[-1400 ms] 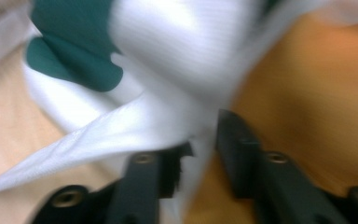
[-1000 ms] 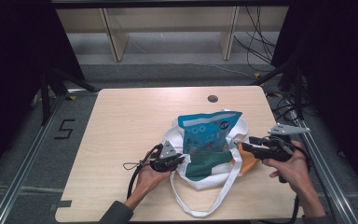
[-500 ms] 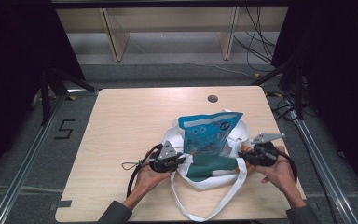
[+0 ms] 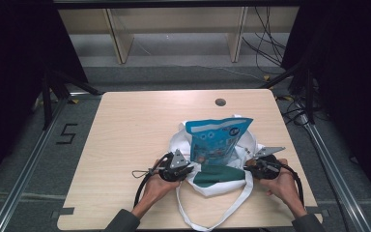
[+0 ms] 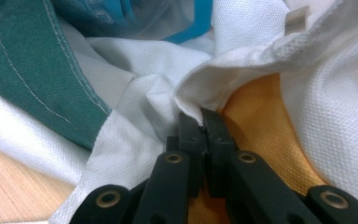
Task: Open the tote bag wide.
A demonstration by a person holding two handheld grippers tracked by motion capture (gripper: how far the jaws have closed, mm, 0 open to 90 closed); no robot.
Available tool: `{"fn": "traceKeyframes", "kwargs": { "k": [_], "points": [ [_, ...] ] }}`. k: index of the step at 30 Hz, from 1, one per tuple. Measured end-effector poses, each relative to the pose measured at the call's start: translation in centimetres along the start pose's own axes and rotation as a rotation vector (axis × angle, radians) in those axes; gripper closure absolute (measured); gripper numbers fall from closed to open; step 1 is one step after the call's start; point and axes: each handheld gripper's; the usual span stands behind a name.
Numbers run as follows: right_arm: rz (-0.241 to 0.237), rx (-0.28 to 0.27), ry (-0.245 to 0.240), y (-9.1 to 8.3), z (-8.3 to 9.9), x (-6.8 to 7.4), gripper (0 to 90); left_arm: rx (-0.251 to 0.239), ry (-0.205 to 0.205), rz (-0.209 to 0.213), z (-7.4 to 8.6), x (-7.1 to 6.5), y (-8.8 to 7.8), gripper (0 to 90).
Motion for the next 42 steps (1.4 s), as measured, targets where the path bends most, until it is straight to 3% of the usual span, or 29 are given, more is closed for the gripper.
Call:
{"fn": "traceKeyframes", "kwargs": {
  "k": [1, 3, 5, 8, 9, 11, 13, 15, 18, 19, 20, 22, 25, 26, 27, 28, 31, 34, 35, 36, 40, 41, 42],
  "points": [
    [-0.001, -0.019, 0.005, 0.2, 0.0, 0.0, 88.3, -0.013, -0.010, 0.009, -0.1, 0.1, -0.4, 78.6],
    [0.004, 0.000, 0.002, 0.0, 0.0, 0.1, 87.8, -0.033, -0.030, 0.026, -0.2, 0.4, -1.3, 71.6],
    [0.009, -0.011, -0.015, 0.1, 0.1, 0.1, 87.8, -0.086, -0.074, 0.086, -0.6, 0.9, -2.7, 69.9],
    [0.016, -0.020, -0.036, 0.1, 0.1, -0.2, 87.4, -0.156, -0.140, 0.137, -0.9, 2.2, -4.7, 67.2],
    [0.009, -0.016, -0.020, 0.1, 0.1, -0.1, 87.4, -0.189, -0.170, 0.138, -1.0, 2.9, -5.5, 67.4],
    [0.013, -0.034, -0.017, 0.2, 0.1, 0.0, 87.2, -0.211, -0.210, 0.099, -1.3, 4.1, -6.4, 69.2],
    [0.007, -0.033, -0.026, 0.2, 0.1, -0.2, 87.0, -0.204, -0.262, 0.042, -1.7, 5.3, -6.4, 72.7],
    [0.011, -0.030, -0.017, 0.2, 0.1, -0.1, 87.0, -0.177, -0.268, 0.021, -2.1, 6.0, -5.5, 76.2],
    [0.010, -0.029, -0.011, 0.2, 0.1, 0.0, 87.0, -0.080, -0.265, 0.046, -2.4, 5.5, -2.7, 78.9],
    [0.010, -0.030, -0.012, 0.2, 0.1, 0.0, 87.0, -0.020, -0.225, 0.069, -2.2, 4.9, -2.1, 79.9],
    [0.012, -0.029, -0.015, 0.2, 0.1, 0.0, 87.0, 0.008, -0.200, 0.080, -2.1, 4.4, -1.8, 80.9],
    [0.011, -0.018, -0.014, 0.1, 0.1, 0.0, 87.0, 0.059, -0.150, 0.068, -1.2, 3.0, -1.4, 83.3],
    [0.001, -0.018, 0.021, 0.1, 0.0, 0.2, 87.2, 0.069, -0.148, 0.068, 0.8, 1.2, -0.3, 89.0],
    [0.009, 0.000, -0.005, 0.0, -0.1, 0.1, 87.2, 0.056, -0.148, 0.061, 1.0, 1.1, -0.1, 89.4],
    [0.022, -0.016, -0.021, 0.2, 0.0, 0.0, 87.3, 0.062, -0.153, 0.058, 1.0, 1.1, -0.1, 89.4],
    [0.026, -0.029, -0.018, 0.3, 0.0, 0.1, 87.4, 0.080, -0.120, 0.047, 0.7, 1.2, -0.1, 89.4],
    [0.030, -0.022, -0.017, 0.3, 0.0, 0.1, 87.5, 0.105, -0.079, 0.000, 0.4, 0.7, 0.1, 89.4],
    [0.030, -0.022, -0.019, 0.3, -0.1, 0.1, 87.6, 0.109, -0.057, -0.012, 0.2, 0.9, 0.0, 89.4],
    [0.021, -0.012, -0.009, 0.2, -0.1, 0.2, 87.5, 0.103, -0.074, -0.022, 0.2, 0.9, 0.2, 89.4],
    [0.022, -0.033, -0.005, 0.3, -0.1, 0.1, 87.5, 0.099, -0.073, -0.033, 0.2, 1.0, 0.3, 89.5],
    [0.027, -0.031, 0.006, 0.7, -0.5, 0.4, 87.5, 0.079, -0.072, -0.085, 0.0, 2.2, 0.9, 89.5],
    [0.043, -0.039, -0.025, 0.9, -0.8, 0.2, 87.5, 0.076, -0.079, -0.095, -0.1, 2.7, 1.0, 89.5],
    [0.045, -0.042, -0.024, 1.0, -1.1, 0.2, 87.4, 0.071, -0.097, -0.101, -0.1, 3.3, 1.1, 89.5]
  ]
}}
Point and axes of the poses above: each handheld gripper's, and its own axes: y roughly forward along the jaws, z roughly out of its underside, x roughly to its left, and after that the axes turned 9 degrees about x, right-handed
